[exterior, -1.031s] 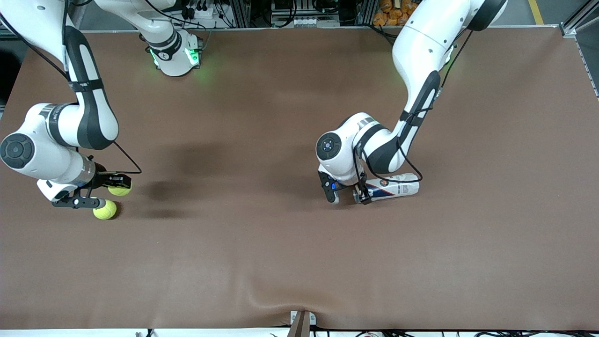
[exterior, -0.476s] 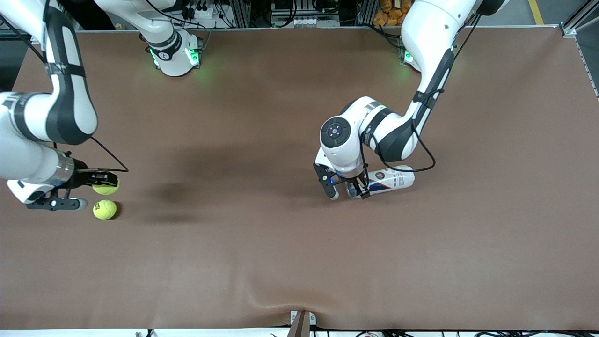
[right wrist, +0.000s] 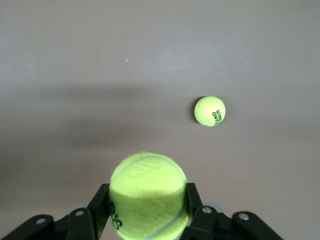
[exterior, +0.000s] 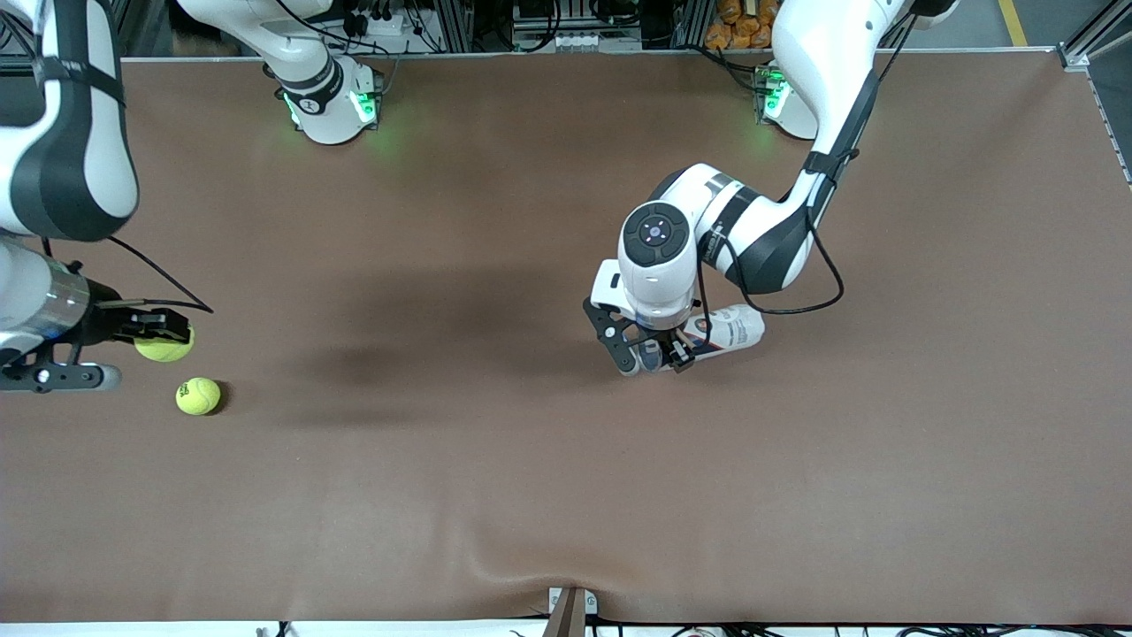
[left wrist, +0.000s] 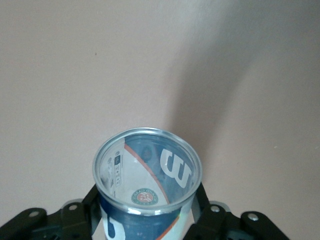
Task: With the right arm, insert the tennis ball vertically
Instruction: 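Lift the ball with the right gripper while the left gripper moves the can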
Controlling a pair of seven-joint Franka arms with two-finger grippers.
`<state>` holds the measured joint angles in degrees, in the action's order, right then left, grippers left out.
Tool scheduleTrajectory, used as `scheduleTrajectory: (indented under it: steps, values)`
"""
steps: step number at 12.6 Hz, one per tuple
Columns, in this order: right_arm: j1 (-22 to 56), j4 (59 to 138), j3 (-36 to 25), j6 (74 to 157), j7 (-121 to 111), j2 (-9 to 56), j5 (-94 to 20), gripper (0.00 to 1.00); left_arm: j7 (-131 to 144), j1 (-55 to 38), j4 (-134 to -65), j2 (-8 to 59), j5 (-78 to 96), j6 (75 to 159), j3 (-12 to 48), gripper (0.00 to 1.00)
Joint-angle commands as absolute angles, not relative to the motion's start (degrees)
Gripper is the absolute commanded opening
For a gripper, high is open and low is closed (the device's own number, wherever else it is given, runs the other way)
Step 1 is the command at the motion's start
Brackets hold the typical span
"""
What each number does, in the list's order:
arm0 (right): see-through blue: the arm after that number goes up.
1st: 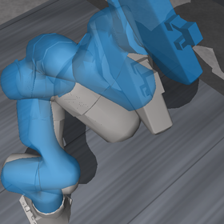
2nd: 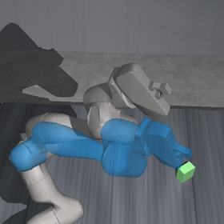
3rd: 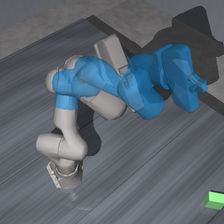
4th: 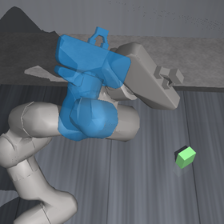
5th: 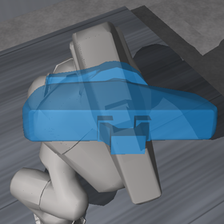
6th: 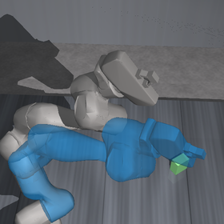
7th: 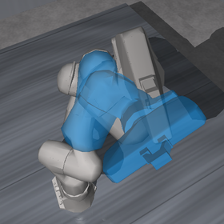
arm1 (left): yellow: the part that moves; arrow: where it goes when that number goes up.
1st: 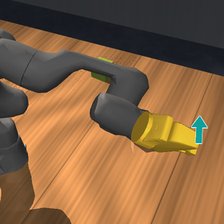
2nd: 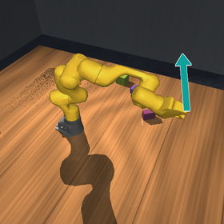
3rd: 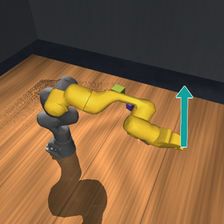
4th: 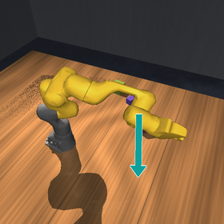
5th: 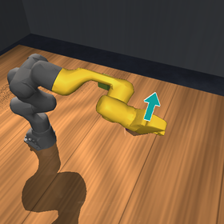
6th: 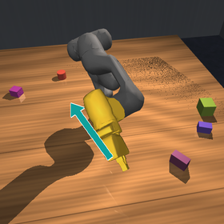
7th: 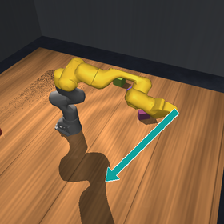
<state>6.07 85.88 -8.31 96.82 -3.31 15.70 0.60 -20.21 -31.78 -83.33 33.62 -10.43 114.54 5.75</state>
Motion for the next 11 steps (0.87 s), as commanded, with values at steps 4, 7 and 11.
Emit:
scheduleTrajectory:
  steps: [4,7,11]
  values:
    - [6.7,84.0,-6.1,94.9,-1.9,12.6,6.6,0.35,-12.2,-32.3,-82.1,33.3,-6.2,123.3,5.7,0.72]
    - [7.0,82.4,-4.7,93.5,-1.8,11.8,9.1,0.35,-6.0,-32.6,-82.2,33.5,-5.8,130.1,5.7,0.72]
    - [7.5,81.2,-1.2,91.8,-1.8,10.6,15.2,0.35,2.3,-34.8,-82.2,33.8,-5.8,136.3,5.7,0.72]
